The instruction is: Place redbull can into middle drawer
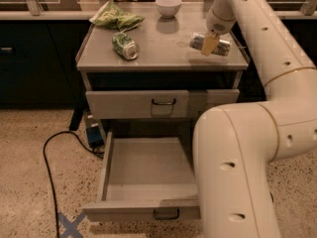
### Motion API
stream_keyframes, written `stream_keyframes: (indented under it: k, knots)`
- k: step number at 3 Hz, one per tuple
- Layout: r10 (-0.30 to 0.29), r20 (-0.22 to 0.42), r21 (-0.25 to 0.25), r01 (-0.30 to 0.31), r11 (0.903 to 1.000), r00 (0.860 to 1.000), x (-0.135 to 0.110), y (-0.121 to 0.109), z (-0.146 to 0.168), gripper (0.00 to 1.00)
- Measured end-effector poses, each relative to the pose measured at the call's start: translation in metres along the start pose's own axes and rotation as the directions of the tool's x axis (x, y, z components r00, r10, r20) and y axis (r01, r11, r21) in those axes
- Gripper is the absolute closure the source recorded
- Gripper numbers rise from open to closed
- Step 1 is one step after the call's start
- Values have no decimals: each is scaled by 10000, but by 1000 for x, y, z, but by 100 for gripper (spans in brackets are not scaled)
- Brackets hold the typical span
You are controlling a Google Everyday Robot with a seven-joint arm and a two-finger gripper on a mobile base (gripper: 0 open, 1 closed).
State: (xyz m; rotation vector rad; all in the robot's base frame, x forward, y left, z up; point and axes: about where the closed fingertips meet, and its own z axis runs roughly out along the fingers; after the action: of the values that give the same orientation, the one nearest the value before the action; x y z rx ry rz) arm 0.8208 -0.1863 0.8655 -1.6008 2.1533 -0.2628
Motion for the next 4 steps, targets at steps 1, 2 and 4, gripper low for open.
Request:
stream_keyframes:
  k: [1,2,4]
  knots:
    - [-423,1716,1246,209,9920,9843,13,-14,-66,100]
    - [-603,2769,2930,-245,9558,9590,46,-16,-165,100]
    - [-1119,3464,3638,-234,9312,9314,61,45,-233,100]
